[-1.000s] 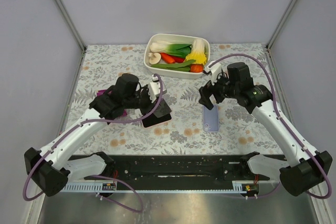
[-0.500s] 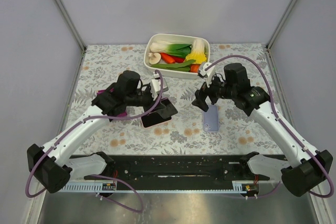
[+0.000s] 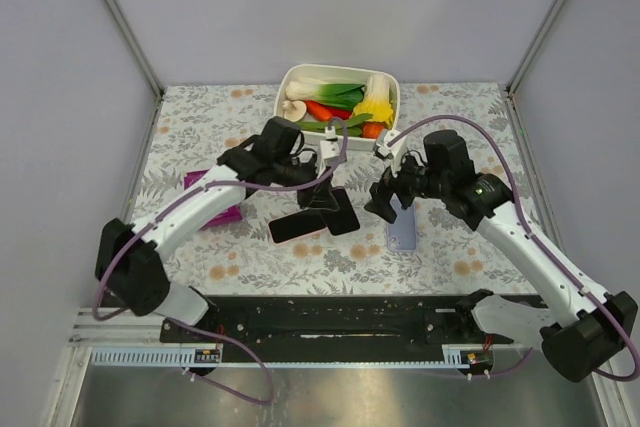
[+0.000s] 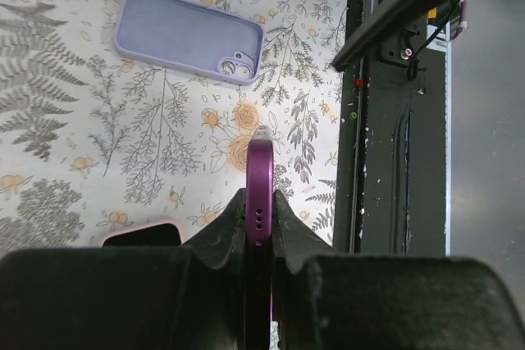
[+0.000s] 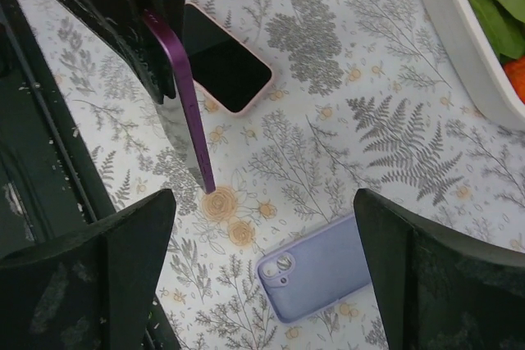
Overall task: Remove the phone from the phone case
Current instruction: Place the phone at the center of the board.
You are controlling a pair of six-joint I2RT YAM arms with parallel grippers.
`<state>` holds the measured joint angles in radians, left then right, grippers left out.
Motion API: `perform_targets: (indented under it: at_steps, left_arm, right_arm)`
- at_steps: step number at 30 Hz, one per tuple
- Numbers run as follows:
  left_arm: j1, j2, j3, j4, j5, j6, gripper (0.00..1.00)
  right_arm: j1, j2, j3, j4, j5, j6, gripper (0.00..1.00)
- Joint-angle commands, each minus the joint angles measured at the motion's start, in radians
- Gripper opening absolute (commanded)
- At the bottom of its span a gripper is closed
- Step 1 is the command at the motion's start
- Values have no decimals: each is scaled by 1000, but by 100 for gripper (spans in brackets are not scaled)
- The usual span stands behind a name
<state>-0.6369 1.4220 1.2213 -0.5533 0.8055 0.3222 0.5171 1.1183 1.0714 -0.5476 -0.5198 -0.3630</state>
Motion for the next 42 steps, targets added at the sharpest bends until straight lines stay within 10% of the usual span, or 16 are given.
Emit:
perform_targets:
  at_steps: [1, 18, 30, 42]
  left_arm:
    - [0, 125, 119, 3, 152, 11, 0]
    - [-49, 771, 656, -445, 297, 175, 0]
    - [-60, 890, 733, -471, 252, 152, 0]
    - [-58, 928, 744, -386, 48, 106, 23]
  right_arm:
    - [1, -83, -25, 2, 196, -14, 99]
    - [-244, -311, -220, -35, 221, 29, 98]
    - [-247, -334, -260, -38, 221, 33, 97]
    - [-247, -342, -286, -46, 236, 24, 98]
